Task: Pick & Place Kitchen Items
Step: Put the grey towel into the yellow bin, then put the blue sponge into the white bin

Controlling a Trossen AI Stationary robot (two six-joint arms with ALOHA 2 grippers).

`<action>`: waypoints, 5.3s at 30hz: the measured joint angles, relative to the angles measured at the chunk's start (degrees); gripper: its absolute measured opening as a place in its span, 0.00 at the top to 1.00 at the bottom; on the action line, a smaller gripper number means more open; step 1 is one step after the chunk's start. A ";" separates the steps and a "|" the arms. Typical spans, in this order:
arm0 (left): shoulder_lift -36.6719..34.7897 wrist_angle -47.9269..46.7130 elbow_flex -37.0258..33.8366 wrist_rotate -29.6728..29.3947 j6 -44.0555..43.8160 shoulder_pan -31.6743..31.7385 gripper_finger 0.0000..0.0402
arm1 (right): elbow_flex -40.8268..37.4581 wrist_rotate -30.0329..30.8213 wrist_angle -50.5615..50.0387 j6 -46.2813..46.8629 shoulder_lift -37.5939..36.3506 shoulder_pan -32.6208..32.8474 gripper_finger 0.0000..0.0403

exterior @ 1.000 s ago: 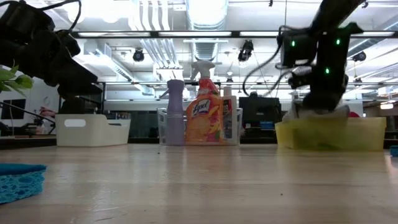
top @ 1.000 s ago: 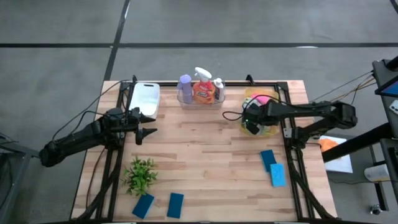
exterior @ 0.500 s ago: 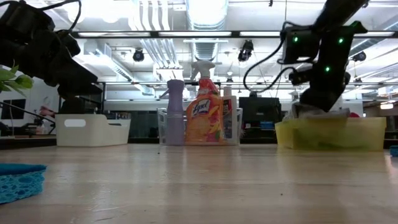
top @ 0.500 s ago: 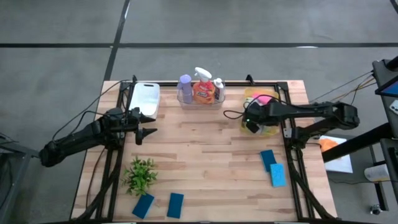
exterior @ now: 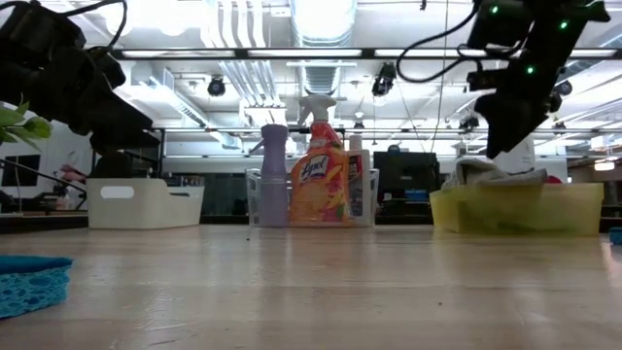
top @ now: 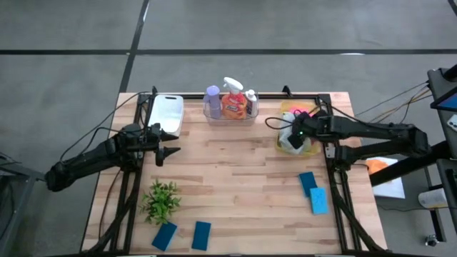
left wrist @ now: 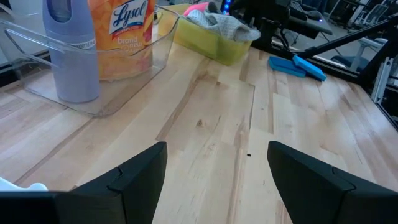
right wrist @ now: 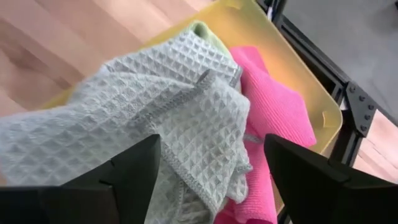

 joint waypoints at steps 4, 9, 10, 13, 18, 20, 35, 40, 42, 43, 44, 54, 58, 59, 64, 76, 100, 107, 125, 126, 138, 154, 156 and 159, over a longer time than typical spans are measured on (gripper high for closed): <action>0.00 0.01 0.00 0.00 0.00 0.00 0.29 | 0.00 -0.67 1.16 -0.02 -2.65 0.08 0.28; 0.00 0.01 0.00 0.00 0.00 0.00 0.29 | -0.68 -3.09 12.90 -4.45 -4.57 1.56 0.28; 0.00 0.01 0.00 0.00 0.00 0.00 0.29 | -0.98 -3.38 16.78 -6.20 -4.72 2.18 0.28; 0.00 0.01 0.00 0.00 0.00 0.00 0.29 | -2.66 -4.98 31.45 -11.79 -4.43 4.63 0.28; 0.00 -0.03 0.00 0.00 -0.24 0.00 0.29 | -6.85 -10.55 57.23 -18.39 -1.48 9.36 0.28; 0.02 -0.01 0.00 0.00 -1.25 0.00 0.29 | -8.21 -11.58 65.03 -20.50 0.53 11.70 0.28; 0.01 3.84 0.00 0.00 -10.63 0.00 0.29 | -9.20 -11.76 89.66 -28.79 20.15 23.76 0.28; 0.00 4.67 0.02 0.02 -13.94 -0.02 0.29 | -9.18 -11.68 91.08 -29.76 23.27 24.04 0.28; 0.00 4.69 0.00 0.02 -14.77 0.00 0.29 | -9.16 -11.63 91.13 -30.12 23.93 24.17 0.28; 0.00 4.85 0.02 0.02 -15.03 -0.02 0.29 | -9.16 -11.60 91.12 -30.22 24.17 24.23 0.28; 0.04 5.22 0.00 0.02 -15.06 -0.01 0.29 | -9.16 -11.57 91.07 -30.26 24.33 24.36 0.28; 0.00 28.62 0.02 9.65 -9.34 -0.79 0.29 | -9.09 -12.29 93.23 -32.16 23.56 26.13 0.28; 0.03 30.36 0.02 9.53 -7.94 -0.79 0.29 | -9.04 -13.70 89.13 -29.51 22.55 27.14 0.28; 0.04 29.67 0.02 9.49 -7.72 -0.79 0.29 | -8.68 -13.72 86.29 -28.02 22.10 27.39 0.28; 0.42 27.08 -0.35 9.44 -6.95 -0.79 0.29 | -1.03 -13.87 58.62 -18.61 20.08 28.53 0.28; 1.44 26.95 -1.01 9.44 -5.22 -0.79 0.29 | 16.60 -16.55 -3.30 8.20 23.68 34.58 0.28; 1.44 27.21 -1.01 9.43 -4.55 -0.79 0.29 | 16.39 -40.83 -20.75 32.61 35.00 48.86 0.28; 1.44 27.42 -0.98 9.44 -4.59 -0.79 0.29 | 16.35 -43.22 -22.46 30.91 41.16 50.65 0.28; 1.42 28.33 -0.96 9.43 -4.63 -0.81 0.29 | 16.71 -25.52 -10.54 22.95 46.07 52.15 0.28; 1.42 28.64 -0.94 9.43 -4.68 -0.83 0.29 | 16.65 -23.61 -9.48 22.49 45.54 52.03 0.28; 1.40 29.81 -0.94 9.42 -5.51 -0.81 0.29 | 16.61 -4.40 11.06 8.60 41.48 46.20 0.28; 1.40 29.63 -0.94 9.64 -5.70 -0.79 0.29 | 18.47 -19.15 18.12 -2.39 38.46 37.99 0.28; 1.40 29.10 -0.94 9.64 -5.68 -0.79 0.29 | 18.32 -20.52 13.89 0.61 38.14 38.24 0.28; 1.44 28.64 -0.94 9.66 -5.68 -0.79 0.29 | 18.17 -21.80 8.17 4.24 38.41 38.85 0.28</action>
